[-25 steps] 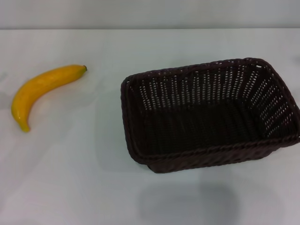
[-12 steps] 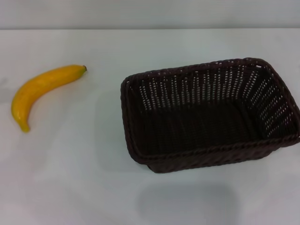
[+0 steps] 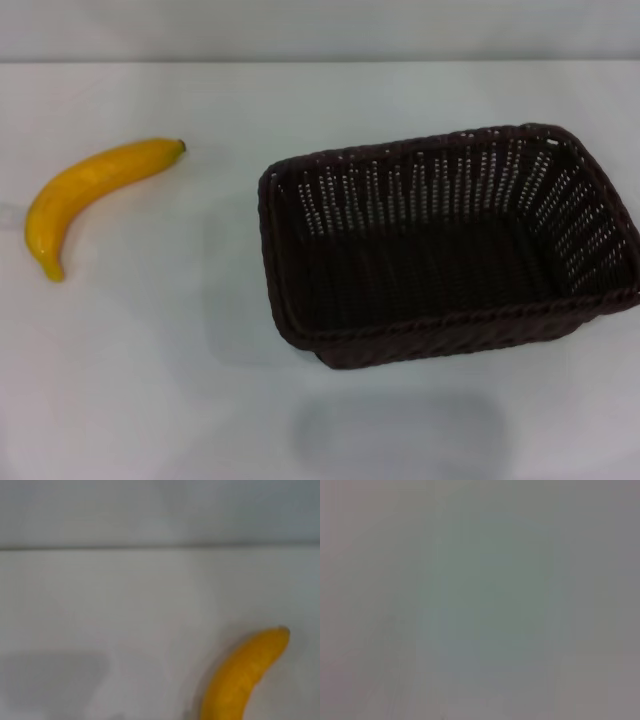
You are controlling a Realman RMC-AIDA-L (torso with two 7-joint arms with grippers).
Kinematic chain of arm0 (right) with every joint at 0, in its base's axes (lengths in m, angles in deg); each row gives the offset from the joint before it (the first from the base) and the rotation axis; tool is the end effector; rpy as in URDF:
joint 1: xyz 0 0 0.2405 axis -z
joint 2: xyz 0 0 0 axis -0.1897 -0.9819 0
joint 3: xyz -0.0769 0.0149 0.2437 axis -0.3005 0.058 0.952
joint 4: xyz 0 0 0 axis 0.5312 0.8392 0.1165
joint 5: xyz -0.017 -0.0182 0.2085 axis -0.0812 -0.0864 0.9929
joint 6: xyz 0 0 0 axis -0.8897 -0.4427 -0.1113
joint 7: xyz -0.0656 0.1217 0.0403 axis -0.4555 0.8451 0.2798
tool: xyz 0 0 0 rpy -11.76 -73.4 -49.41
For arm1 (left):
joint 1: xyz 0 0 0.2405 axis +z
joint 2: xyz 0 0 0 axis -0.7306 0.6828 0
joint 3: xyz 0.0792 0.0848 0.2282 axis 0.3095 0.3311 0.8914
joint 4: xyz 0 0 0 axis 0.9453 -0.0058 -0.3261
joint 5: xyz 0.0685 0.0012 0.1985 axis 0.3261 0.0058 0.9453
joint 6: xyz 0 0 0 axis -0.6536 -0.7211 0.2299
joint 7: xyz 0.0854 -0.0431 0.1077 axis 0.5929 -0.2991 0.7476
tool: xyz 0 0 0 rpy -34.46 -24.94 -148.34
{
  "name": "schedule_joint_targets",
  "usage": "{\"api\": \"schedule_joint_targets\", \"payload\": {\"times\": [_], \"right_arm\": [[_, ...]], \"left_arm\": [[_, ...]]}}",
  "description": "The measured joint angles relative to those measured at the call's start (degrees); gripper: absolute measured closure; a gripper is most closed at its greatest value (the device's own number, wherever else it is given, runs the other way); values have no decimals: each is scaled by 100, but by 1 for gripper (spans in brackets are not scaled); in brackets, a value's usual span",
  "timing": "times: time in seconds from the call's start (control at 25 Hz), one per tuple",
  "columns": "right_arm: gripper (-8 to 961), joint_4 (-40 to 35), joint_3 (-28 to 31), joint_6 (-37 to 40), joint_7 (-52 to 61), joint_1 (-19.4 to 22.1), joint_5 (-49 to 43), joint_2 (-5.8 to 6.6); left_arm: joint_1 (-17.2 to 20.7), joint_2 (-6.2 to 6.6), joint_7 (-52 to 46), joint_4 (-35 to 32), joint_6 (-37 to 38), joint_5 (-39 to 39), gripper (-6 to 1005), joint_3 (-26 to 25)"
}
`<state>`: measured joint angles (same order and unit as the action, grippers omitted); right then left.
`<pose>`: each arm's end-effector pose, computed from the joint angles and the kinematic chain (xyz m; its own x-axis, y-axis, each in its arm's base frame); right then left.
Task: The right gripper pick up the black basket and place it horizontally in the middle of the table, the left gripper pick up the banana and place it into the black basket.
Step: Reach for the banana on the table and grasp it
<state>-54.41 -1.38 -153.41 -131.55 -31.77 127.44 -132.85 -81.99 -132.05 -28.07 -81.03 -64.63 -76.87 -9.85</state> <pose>0.3352 0.3353 0.1426 0.7268 0.1104 -0.6780 -0.5987 -0.3821 -0.7040 -0.3024 0.3746 0.1762 0.4445 0.8510 0.2797 0.8164 -0.2564 -0.5174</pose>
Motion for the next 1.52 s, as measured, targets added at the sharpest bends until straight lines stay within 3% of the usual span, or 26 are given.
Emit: {"api": "schedule_joint_targets", "payload": {"times": [0.2,0.44,0.68,1.0,1.52], "right_arm": [[317,412,62,18,-327,84,294,-11],[66,779,375,25,-339,157,444,-9],[70,951,467,13,-342,189,568,-15],[73,1094,469,28,-345,146,619,-19],[84,1172,406,8,-201,64,691,-19]], "left_arm": [[-563,-83,353,399,226,614,125,223],[-704,-176,853,895,831,546,124,232],[-642,-356,1222,1405,1419,451,125,214],[-417,-476,1439,1767,1899,386,124,191],[-385,-483,1590,2212,2445,445,129,221]]}}
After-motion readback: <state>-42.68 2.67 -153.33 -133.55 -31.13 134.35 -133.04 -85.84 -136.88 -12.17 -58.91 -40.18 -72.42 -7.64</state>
